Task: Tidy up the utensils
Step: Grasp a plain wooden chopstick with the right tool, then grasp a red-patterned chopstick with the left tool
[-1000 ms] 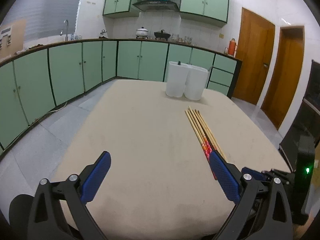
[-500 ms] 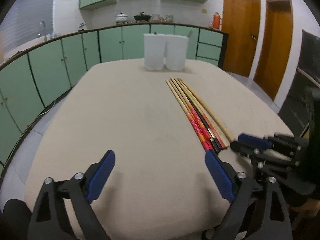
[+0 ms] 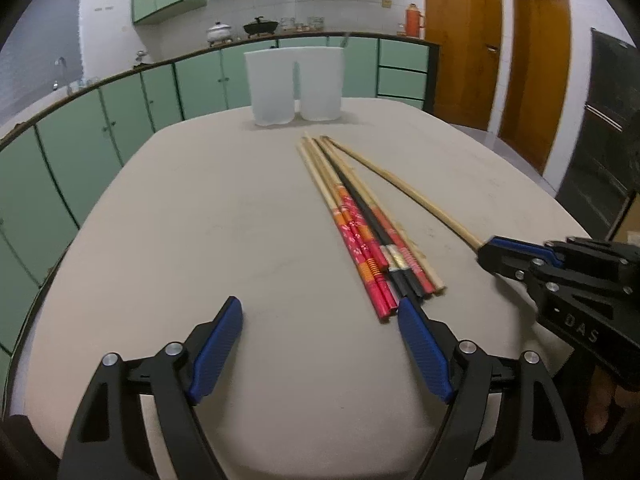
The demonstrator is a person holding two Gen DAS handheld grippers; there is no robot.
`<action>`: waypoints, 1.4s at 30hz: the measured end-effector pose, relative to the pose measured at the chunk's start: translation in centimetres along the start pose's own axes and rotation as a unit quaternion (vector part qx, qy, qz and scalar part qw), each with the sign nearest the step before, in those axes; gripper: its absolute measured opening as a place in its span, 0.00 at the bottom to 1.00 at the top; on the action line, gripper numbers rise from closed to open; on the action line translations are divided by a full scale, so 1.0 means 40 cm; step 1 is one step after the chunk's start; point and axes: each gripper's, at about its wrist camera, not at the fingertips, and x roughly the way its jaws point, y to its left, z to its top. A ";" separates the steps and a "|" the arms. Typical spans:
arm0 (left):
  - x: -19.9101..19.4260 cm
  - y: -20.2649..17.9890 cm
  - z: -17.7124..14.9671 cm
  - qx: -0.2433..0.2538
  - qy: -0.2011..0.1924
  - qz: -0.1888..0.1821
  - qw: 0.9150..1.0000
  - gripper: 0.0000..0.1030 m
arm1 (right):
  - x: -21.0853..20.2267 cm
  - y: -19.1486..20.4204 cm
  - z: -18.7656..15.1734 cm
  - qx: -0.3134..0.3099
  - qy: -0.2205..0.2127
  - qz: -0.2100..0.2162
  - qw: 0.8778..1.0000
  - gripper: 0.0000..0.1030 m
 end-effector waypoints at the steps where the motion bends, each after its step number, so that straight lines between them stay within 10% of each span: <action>1: 0.000 0.005 0.001 -0.004 0.002 0.001 1.000 0.75 | 0.000 0.000 0.000 0.000 0.000 -0.001 1.000 0.07; 9: -0.009 0.006 -0.008 0.012 -0.005 0.000 1.000 0.72 | 0.007 0.014 0.003 -0.008 -0.004 -0.006 1.000 0.20; 13: -0.011 0.019 -0.003 -0.003 -0.006 -0.006 1.000 0.40 | 0.010 0.011 0.007 -0.006 -0.005 -0.015 1.000 0.17; 27: -0.016 0.043 -0.006 -0.020 -0.002 -0.005 1.000 0.25 | 0.015 0.021 0.009 -0.003 -0.006 -0.030 1.000 0.17; 30: -0.012 0.049 -0.005 -0.037 -0.008 0.018 0.999 0.07 | 0.014 0.017 0.005 0.014 -0.013 -0.064 0.998 0.06; 42: -0.015 0.078 -0.011 -0.055 -0.004 0.046 0.997 0.19 | 0.001 0.041 -0.014 0.006 -0.019 -0.058 0.998 0.10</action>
